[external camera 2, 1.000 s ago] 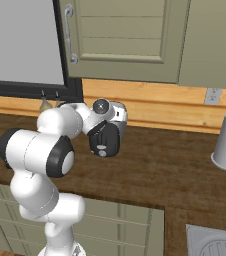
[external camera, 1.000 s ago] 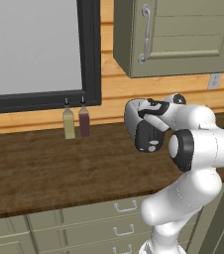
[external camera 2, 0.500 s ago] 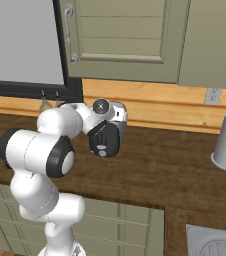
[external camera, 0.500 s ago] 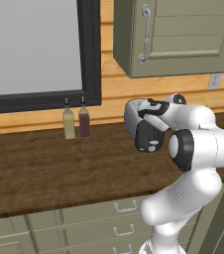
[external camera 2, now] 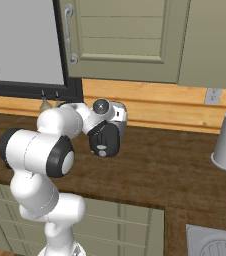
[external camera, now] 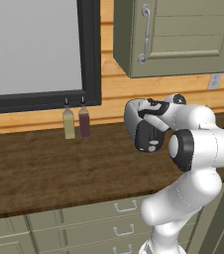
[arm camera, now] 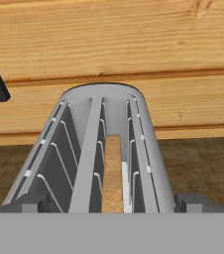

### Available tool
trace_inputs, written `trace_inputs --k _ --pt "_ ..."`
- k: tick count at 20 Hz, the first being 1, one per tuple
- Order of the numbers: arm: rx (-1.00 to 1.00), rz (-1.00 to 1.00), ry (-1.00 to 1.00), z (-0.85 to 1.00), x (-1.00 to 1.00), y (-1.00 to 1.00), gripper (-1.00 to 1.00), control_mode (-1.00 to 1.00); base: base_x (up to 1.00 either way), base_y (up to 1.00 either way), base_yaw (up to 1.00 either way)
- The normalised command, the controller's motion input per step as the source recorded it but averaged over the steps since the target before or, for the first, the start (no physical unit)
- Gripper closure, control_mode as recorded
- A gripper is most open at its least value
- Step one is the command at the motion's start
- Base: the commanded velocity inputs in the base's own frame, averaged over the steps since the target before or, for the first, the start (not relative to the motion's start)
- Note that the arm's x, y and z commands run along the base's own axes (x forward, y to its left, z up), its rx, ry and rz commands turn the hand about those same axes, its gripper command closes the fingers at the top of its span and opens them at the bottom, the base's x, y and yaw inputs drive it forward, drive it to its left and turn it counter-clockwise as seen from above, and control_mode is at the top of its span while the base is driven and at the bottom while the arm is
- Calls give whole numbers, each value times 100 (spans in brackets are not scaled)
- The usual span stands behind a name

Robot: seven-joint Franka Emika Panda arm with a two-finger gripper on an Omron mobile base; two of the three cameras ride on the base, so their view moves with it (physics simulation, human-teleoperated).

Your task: Start the toaster. Once the lever pops up, take the bread to the plate on the dining counter.

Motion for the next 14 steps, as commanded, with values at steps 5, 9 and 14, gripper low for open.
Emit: trace_inputs --k 5,9,14 --pt "0 0 0 0 0 0 -100 -100 0 0 0" --pt "0 0 0 0 0 0 -100 -100 0 0 0" --pt "0 0 0 0 0 0 -100 -100 0 0 0"
